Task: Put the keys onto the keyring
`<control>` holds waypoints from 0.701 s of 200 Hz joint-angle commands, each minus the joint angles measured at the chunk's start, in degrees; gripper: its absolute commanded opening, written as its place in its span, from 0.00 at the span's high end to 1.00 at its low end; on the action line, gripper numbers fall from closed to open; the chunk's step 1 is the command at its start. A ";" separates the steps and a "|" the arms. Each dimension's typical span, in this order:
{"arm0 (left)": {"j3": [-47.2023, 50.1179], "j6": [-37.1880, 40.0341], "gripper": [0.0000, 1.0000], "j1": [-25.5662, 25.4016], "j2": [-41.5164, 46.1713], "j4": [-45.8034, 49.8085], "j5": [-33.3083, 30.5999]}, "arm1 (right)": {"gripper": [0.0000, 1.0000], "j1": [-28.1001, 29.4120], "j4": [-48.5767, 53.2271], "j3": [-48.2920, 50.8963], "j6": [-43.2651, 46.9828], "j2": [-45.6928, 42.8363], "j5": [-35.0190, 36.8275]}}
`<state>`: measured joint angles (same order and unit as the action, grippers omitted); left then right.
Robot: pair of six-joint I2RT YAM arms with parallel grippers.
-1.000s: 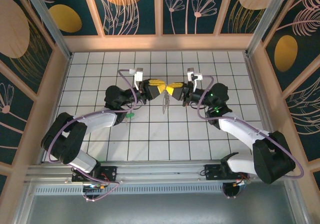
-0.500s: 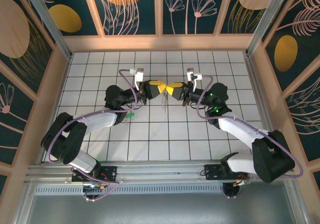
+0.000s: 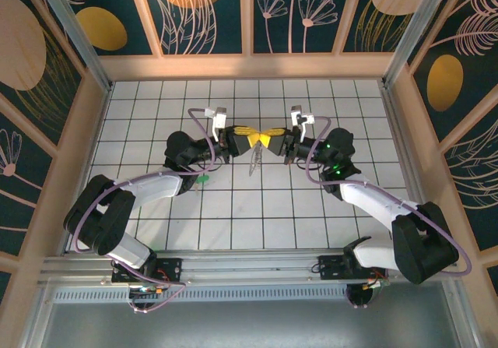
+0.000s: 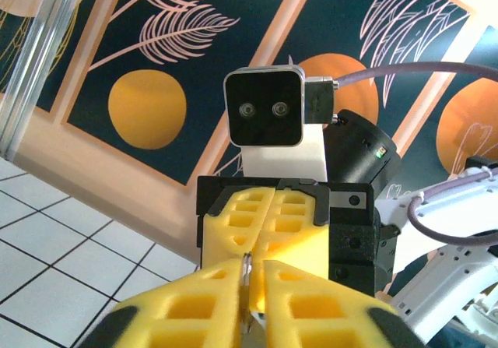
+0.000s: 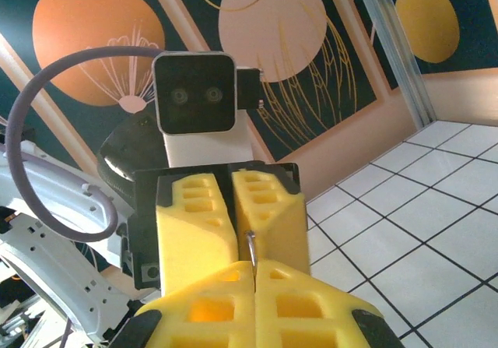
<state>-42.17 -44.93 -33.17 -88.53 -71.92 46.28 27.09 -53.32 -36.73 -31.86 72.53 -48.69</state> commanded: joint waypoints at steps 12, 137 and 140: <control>-0.11 1.62 1.00 -0.41 1.26 0.63 0.69 | 1.00 -0.26 -2.71 -1.17 1.07 -0.44 0.35; -11.88 29.89 1.00 -0.41 6.58 38.43 6.12 | 0.44 -7.32 18.40 2.69 10.97 -12.35 -3.39; -12.48 30.45 1.00 -0.41 6.49 39.37 6.49 | 0.44 -7.32 18.52 2.71 11.10 -12.29 -3.91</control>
<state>-49.76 -24.12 -33.34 -83.15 -43.70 48.18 20.12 -39.75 -34.72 -24.49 60.49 -48.27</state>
